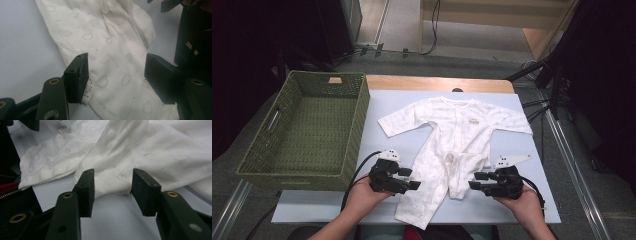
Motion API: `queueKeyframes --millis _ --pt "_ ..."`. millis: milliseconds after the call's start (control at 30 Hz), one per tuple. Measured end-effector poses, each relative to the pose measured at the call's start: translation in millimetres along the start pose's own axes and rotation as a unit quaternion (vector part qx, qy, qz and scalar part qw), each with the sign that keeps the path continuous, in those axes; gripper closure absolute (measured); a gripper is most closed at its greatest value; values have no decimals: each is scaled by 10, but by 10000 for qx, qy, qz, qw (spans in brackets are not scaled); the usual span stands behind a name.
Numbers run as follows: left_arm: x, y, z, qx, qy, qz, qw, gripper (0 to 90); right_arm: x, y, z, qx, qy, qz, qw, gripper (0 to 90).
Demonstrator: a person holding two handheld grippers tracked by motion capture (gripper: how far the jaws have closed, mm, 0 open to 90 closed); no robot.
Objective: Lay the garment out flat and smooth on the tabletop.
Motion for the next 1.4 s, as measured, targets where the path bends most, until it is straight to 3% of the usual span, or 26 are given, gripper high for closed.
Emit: queueKeyframes --millis 133,267,367,533,900,1133,1400 --pt "8 -4 -6 -7 -12 -9 10000 365 -10 -16 61 26 -112 -5 9999 631" --pt "11 -1 -9 24 -25 -15 10000 365 -38 -21 117 203 -229 81 9995 762" --pt "18 2 -14 32 -17 5 10000 365 7 -12 157 245 -448 80 9987 854" --pt "23 3 -14 31 -28 12 10000 365 113 -16 179 225 -707 71 9972 876" --pt "37 6 -12 45 -54 -8 10000 365 228 -111 57 -39 -545 -118 9984 829" --pt "44 5 -10 46 -71 2 10000 365 278 -74 6 -181 -406 -113 9989 649" --pt "51 7 -9 50 -99 -7 9999 366 402 -47 -33 -452 -444 56 9980 551"
Point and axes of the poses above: each handheld gripper's, and its own axes: x roughly forward along the jaws, z roughly out of its underside, y roughly to its right, the point moved 3 cm from there along x, roughly forward along the jaws, and after that the axes turned 2 degrees about -z, right-handed, at the moved point
